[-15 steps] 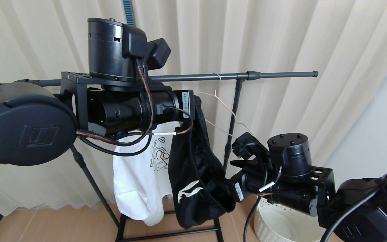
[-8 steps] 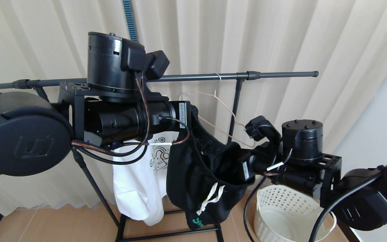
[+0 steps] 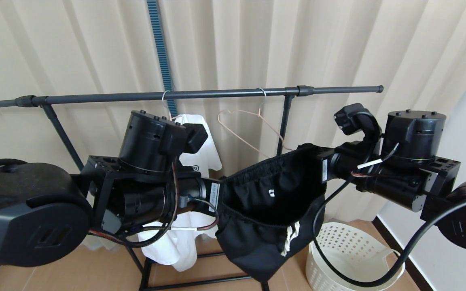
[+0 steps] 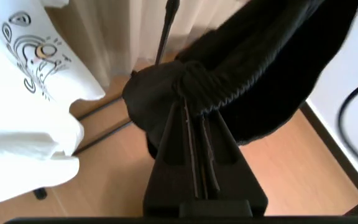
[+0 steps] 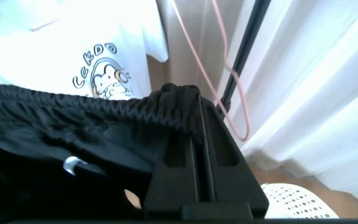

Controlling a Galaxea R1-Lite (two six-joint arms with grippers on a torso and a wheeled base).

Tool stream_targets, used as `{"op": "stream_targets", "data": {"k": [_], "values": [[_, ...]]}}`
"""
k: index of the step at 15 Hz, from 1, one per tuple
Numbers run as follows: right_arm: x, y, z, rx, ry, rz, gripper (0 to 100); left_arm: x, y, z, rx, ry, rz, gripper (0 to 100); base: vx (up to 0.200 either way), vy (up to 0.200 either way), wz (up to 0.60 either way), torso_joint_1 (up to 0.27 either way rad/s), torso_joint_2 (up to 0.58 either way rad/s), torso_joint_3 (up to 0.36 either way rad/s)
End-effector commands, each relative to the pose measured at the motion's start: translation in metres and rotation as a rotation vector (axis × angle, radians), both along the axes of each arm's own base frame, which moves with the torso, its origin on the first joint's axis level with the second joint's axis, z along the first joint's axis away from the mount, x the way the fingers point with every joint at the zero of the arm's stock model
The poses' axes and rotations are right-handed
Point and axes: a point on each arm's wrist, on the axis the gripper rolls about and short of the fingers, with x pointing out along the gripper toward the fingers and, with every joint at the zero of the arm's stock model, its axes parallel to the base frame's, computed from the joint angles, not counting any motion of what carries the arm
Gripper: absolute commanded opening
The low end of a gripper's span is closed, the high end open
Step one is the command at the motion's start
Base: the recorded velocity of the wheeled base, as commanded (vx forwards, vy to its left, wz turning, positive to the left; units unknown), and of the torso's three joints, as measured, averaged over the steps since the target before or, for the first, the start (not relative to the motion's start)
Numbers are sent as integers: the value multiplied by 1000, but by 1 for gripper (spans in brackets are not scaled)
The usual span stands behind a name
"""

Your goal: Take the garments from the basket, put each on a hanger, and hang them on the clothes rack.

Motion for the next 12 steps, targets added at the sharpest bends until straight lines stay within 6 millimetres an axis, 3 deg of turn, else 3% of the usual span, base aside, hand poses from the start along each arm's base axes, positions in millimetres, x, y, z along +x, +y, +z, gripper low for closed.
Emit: {"op": "stream_targets", "data": {"k": [1,5,6,10,12], "values": [[-8,-5,13,6,-42,-17,0,-9,-7,-12,26,27,-38,100,0,0,0,0,0,0],[-13,-28,26,-62,-107,-73,0,-14,-9,-15,20,43,-89,100,0,0,0,0,0,0],[-24,-42,33,-126,-121,-93,0,-15,-9,-17,0,72,-142,100,0,0,0,0,0,0],[-61,-60,46,-280,-47,-60,0,2,-17,-25,-7,91,-146,100,0,0,0,0,0,0],[-59,-74,43,-361,-38,-95,0,7,-22,-31,5,99,-145,100,0,0,0,0,0,0]]}}
